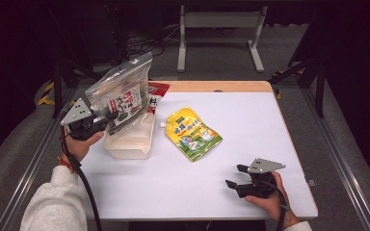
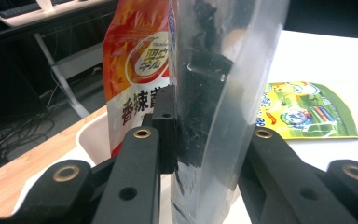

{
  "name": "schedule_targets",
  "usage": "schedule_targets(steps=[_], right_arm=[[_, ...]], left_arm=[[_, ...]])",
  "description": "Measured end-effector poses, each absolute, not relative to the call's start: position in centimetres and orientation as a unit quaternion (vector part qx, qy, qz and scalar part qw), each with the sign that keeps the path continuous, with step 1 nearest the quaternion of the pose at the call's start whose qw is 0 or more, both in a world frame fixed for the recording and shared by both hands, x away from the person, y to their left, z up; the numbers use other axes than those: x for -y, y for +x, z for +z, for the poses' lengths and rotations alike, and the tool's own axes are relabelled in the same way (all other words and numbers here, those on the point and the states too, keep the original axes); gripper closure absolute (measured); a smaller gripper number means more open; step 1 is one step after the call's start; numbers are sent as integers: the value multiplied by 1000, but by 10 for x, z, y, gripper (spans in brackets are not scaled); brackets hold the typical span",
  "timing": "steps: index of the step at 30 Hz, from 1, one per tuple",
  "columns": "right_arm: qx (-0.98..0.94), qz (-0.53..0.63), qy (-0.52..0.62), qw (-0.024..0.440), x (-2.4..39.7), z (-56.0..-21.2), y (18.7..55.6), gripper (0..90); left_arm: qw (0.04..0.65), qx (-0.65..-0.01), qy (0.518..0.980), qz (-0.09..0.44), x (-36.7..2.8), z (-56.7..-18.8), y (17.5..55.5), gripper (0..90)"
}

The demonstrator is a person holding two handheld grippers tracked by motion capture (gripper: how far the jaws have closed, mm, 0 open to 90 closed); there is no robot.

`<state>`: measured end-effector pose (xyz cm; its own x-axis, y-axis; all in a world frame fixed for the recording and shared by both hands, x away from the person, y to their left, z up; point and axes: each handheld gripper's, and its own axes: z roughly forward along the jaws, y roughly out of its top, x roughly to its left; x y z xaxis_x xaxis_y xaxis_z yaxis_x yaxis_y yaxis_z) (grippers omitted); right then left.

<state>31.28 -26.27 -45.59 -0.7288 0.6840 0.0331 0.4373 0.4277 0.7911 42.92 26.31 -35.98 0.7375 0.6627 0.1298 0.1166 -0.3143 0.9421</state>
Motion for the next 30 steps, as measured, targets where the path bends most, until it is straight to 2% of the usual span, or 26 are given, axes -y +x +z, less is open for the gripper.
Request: schedule_targets(steps=[6,12,18,23,30], right_arm=[[-831,416,339,145,263,-457,314,275],[-828,421,342,143,265,-456,314,272],[-827,423,342,142,266,-456,312,269],[-827,424,340,145,264,-455,312,268],[-829,425,335,142,261,-455,311,267]], left_arm=[[538,-253,767,241,-258,-368,442,748],[510,-226,795,238,-255,-353,447,754],[478,-207,827,210,-260,-347,446,754],[482,-220,820,218,-254,-361,449,750],[515,-234,800,202,-258,-371,451,751]])
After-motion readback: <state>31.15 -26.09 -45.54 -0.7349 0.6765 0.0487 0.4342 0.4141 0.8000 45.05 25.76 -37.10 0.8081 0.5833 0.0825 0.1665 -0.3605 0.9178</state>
